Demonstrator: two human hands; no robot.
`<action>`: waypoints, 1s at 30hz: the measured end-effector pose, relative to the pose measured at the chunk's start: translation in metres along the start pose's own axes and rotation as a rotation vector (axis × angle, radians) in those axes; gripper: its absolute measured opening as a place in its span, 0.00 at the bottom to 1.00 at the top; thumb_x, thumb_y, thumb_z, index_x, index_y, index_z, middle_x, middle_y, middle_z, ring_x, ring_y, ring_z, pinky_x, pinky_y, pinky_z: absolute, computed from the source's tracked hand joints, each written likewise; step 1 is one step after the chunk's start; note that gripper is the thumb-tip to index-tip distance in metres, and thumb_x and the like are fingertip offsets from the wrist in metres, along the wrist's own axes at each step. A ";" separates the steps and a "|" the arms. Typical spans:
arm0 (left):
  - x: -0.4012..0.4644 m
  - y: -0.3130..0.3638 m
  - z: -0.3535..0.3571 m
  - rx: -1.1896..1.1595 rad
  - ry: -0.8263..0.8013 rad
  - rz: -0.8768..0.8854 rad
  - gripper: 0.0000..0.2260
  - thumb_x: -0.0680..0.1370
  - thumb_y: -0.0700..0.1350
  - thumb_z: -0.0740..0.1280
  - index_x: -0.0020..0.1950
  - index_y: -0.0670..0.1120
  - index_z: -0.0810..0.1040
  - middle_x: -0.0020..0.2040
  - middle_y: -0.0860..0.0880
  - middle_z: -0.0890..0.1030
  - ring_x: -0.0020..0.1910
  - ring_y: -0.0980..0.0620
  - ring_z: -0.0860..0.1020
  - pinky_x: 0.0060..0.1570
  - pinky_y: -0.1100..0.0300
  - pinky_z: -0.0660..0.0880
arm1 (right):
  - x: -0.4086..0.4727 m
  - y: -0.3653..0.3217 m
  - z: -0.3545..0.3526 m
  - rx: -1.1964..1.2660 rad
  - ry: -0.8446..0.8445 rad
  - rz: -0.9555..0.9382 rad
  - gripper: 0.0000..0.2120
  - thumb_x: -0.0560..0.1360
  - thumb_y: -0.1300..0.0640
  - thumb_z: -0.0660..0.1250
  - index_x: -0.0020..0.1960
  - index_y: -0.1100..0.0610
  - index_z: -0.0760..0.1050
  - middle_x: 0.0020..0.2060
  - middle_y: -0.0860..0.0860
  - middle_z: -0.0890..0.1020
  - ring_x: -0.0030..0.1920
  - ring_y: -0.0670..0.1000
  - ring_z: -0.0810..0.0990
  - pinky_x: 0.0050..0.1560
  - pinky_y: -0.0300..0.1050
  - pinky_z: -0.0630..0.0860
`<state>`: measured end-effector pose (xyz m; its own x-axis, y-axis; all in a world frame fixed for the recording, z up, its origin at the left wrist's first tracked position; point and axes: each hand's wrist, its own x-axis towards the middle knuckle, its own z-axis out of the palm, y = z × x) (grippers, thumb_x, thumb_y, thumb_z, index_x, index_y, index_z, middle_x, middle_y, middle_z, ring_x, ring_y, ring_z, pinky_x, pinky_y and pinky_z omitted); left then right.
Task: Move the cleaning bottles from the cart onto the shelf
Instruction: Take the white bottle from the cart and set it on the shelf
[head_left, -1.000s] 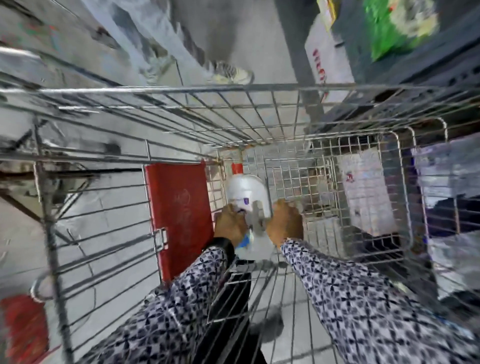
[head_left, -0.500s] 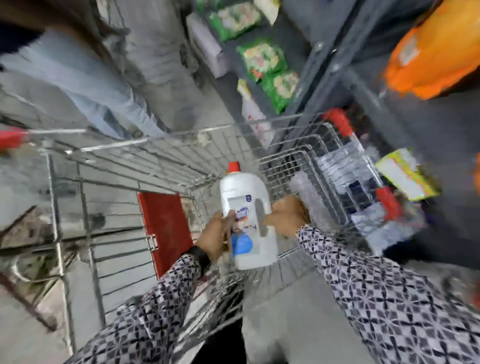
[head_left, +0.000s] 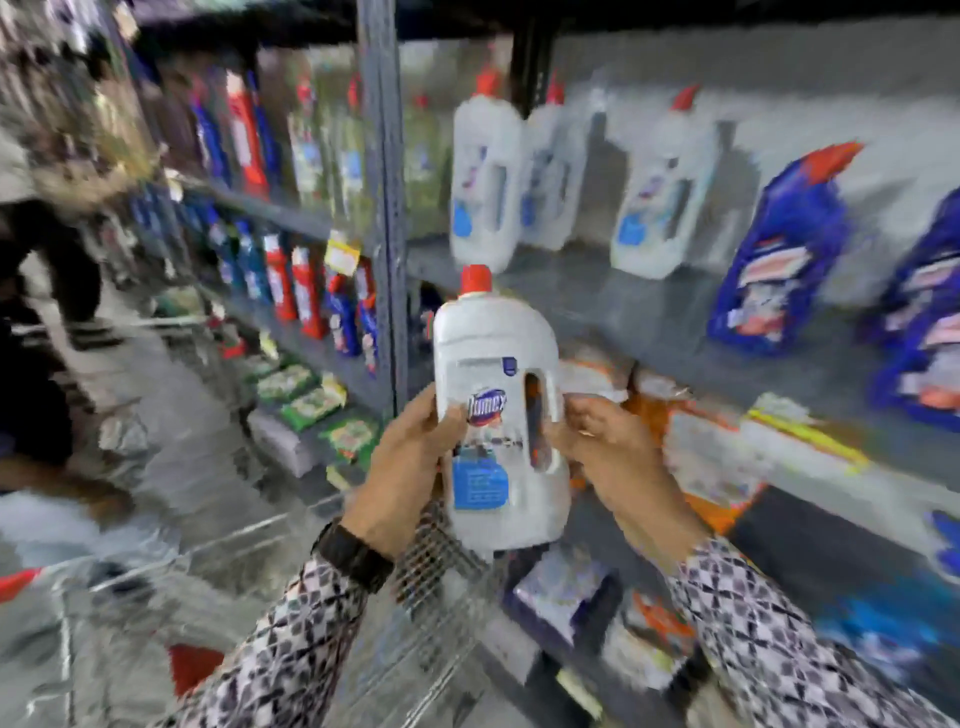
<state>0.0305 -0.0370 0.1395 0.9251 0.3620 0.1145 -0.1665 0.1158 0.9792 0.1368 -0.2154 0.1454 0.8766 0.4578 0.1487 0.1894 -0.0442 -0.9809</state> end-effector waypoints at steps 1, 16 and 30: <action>-0.004 0.021 0.020 0.001 -0.043 0.058 0.15 0.84 0.42 0.62 0.70 0.48 0.78 0.65 0.44 0.85 0.62 0.43 0.83 0.57 0.48 0.82 | -0.013 -0.022 -0.019 0.032 0.027 -0.035 0.10 0.77 0.67 0.71 0.50 0.53 0.84 0.43 0.49 0.89 0.44 0.49 0.85 0.46 0.48 0.79; 0.042 0.114 0.107 -0.021 -0.319 0.265 0.18 0.85 0.39 0.59 0.74 0.49 0.74 0.69 0.47 0.82 0.69 0.44 0.80 0.69 0.39 0.75 | -0.031 -0.118 -0.104 0.023 0.313 -0.261 0.16 0.76 0.70 0.71 0.57 0.53 0.83 0.49 0.51 0.90 0.49 0.52 0.88 0.47 0.47 0.83; 0.267 0.088 0.093 -0.012 -0.438 0.211 0.20 0.84 0.38 0.60 0.76 0.50 0.71 0.70 0.48 0.81 0.70 0.47 0.79 0.70 0.45 0.75 | 0.157 -0.085 -0.086 -0.240 0.591 -0.275 0.21 0.76 0.64 0.73 0.62 0.44 0.76 0.56 0.43 0.85 0.53 0.46 0.86 0.52 0.43 0.83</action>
<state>0.2947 -0.0160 0.2722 0.9267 -0.0445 0.3731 -0.3679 0.0938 0.9251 0.2963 -0.2162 0.2625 0.8638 -0.0770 0.4978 0.4718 -0.2225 -0.8531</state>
